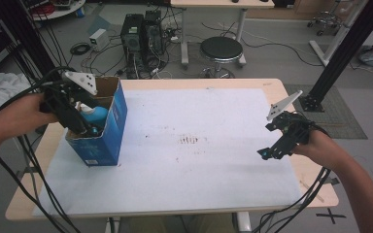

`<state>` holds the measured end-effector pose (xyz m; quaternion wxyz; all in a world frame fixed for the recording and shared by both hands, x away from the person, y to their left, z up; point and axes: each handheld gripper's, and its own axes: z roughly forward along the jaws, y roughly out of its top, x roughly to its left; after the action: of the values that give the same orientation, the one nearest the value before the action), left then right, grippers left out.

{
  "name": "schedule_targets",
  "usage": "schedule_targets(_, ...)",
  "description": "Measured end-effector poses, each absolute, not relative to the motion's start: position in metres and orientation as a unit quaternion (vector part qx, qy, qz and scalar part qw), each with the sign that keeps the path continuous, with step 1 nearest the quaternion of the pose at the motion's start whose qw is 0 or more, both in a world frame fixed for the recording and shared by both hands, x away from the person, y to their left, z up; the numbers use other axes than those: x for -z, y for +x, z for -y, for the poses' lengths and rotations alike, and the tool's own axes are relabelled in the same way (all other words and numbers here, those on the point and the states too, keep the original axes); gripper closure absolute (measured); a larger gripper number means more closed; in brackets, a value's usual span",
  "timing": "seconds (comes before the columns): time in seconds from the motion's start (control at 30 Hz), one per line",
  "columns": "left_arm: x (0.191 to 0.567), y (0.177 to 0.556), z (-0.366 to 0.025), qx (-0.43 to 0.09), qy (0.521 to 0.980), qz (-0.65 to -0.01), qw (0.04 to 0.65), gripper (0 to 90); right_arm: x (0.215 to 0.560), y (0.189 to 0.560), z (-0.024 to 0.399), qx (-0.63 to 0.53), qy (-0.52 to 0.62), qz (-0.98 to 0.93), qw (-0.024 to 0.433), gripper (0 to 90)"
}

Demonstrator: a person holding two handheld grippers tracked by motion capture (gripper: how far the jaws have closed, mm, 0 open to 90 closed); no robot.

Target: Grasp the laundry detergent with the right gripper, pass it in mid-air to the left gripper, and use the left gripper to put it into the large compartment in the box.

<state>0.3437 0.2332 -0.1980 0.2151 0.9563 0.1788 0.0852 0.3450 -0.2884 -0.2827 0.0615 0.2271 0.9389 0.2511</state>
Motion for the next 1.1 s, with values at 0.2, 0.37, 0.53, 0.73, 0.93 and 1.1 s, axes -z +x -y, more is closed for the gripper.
schedule_targets(0.2,0.201,0.341,-0.218,-0.074,0.962,-0.157,0.209,7.6,0.283,0.346,0.289,-0.251,0.226,-0.939,0.061,1.1)
schedule_targets(0.37,0.205,0.341,-0.204,-0.070,0.965,-0.150,0.201,1.5,0.283,0.346,0.288,-0.253,0.225,-0.939,0.059,1.1)
schedule_targets(0.53,0.213,0.338,-0.188,-0.075,0.971,-0.130,0.185,1.6,0.283,0.347,0.287,-0.254,0.224,-0.939,0.061,1.1)
schedule_targets(0.73,0.224,0.334,-0.171,-0.064,0.974,-0.125,0.179,1.6,0.283,0.350,0.284,-0.258,0.223,-0.938,0.060,1.1)
schedule_targets(0.93,0.236,0.329,-0.158,-0.054,0.976,-0.115,0.177,1.6,0.280,0.358,0.278,-0.261,0.223,-0.938,0.056,1.1)
schedule_targets(1.1,0.239,0.326,-0.151,-0.058,0.976,-0.111,0.179,1.6,0.274,0.367,0.274,-0.266,0.226,-0.935,0.056,1.1)
